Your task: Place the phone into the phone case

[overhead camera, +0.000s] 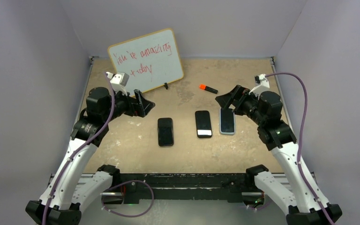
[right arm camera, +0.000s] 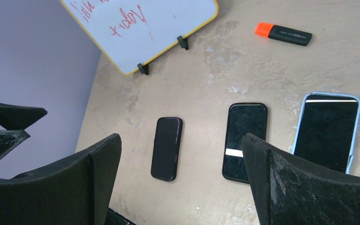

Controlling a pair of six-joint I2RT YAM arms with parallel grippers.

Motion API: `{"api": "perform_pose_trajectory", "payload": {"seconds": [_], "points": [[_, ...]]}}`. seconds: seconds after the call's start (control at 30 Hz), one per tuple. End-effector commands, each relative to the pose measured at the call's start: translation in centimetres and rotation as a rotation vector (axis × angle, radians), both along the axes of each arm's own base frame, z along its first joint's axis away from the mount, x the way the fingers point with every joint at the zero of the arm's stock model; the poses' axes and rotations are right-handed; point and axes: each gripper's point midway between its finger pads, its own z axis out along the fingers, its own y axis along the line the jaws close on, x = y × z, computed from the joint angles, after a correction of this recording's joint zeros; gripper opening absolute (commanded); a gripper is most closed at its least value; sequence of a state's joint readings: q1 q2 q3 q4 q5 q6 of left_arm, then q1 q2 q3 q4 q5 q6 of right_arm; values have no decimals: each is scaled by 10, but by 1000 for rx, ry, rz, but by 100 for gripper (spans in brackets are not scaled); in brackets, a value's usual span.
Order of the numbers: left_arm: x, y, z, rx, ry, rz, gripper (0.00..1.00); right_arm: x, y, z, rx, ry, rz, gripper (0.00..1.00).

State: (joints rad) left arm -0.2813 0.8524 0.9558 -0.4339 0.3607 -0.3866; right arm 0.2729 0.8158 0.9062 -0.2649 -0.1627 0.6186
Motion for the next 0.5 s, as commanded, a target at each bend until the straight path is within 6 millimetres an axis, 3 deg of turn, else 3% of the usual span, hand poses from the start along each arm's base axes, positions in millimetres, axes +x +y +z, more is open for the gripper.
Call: {"api": "perform_pose_trajectory", "payload": {"seconds": [0.0,0.47], "points": [[5,3,17,-30,-42,34,97,-3,7,9,36,-41,41,99],[6,3,16,-34,-45,39,97,-5,8,9,52,-35,43,99]]}}
